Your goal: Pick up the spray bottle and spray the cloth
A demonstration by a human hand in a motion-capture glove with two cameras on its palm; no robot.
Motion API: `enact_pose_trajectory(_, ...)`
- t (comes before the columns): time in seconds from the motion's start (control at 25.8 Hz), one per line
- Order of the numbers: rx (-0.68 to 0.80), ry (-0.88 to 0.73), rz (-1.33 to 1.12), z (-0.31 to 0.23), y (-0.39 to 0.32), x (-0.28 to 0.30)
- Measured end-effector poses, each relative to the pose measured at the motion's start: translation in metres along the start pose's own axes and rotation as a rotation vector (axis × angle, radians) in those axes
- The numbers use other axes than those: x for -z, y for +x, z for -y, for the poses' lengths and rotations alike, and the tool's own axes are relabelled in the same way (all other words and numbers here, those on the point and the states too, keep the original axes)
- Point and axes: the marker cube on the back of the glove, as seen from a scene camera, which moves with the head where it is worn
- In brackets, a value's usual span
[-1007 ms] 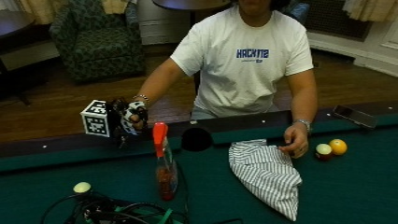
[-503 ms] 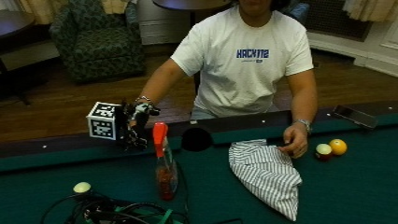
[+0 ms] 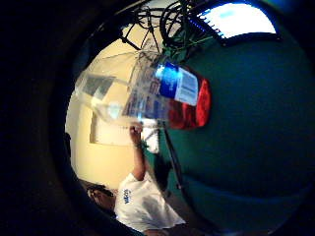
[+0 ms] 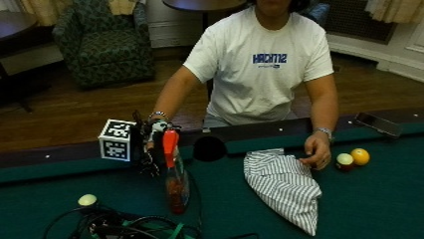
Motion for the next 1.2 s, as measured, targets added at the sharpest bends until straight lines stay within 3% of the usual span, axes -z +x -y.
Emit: enact_pose_trajectory(1.2, 0.06, 0.051, 0.008, 0.068, -0.02, -0.036)
